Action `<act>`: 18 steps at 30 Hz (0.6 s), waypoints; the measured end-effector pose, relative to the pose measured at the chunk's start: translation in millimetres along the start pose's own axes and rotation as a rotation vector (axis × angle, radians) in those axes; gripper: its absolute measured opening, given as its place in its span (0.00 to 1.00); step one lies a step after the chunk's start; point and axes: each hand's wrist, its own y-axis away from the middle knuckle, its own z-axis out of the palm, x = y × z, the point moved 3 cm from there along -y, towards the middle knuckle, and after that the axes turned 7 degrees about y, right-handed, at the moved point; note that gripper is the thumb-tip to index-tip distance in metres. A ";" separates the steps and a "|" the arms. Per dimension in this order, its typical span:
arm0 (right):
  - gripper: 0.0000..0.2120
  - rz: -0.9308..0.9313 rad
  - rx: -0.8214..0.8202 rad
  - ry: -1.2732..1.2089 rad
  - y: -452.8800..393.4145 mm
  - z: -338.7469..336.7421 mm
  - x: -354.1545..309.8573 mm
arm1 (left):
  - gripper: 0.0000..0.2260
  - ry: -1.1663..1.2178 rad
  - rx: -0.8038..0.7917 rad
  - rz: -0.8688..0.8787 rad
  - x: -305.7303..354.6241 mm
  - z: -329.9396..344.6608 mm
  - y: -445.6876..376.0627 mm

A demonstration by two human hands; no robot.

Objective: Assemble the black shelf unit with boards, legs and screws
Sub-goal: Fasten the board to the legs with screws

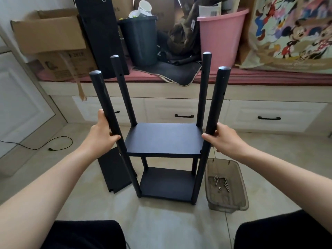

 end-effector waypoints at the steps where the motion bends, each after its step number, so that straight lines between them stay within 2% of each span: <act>1: 0.03 0.005 -0.013 0.015 0.9 -0.3 -0.6 | 0.26 -0.055 -0.013 -0.046 -1.0 1.1 0.7; 3: 0.06 0.018 -0.039 0.043 3.3 -1.4 -0.7 | 0.22 -0.159 -0.063 -0.214 -2.4 3.6 3.9; 5: 0.07 0.034 -0.060 0.054 5.4 -2.8 0.0 | 0.15 -0.222 -0.177 -0.370 -1.1 8.5 10.9; 6: 0.08 0.038 -0.068 0.055 6.3 -3.6 0.4 | 0.13 -0.249 -0.252 -0.408 0.5 11.9 14.1; 10: 0.07 0.056 -0.088 0.044 7.5 -5.4 1.7 | 0.16 -0.264 -0.517 -0.424 15.5 33.0 27.8; 12: 0.07 0.070 -0.103 0.043 7.6 -7.2 2.7 | 0.15 -0.322 -0.575 -0.290 31.9 50.6 33.4; 15: 0.08 0.077 -0.132 0.066 7.4 -9.5 4.2 | 0.11 -0.625 -0.487 0.102 60.6 81.4 35.8; 18: 0.10 0.074 -0.142 0.097 7.6 -11.5 5.2 | 0.08 -0.621 -0.454 0.348 83.6 117.2 38.3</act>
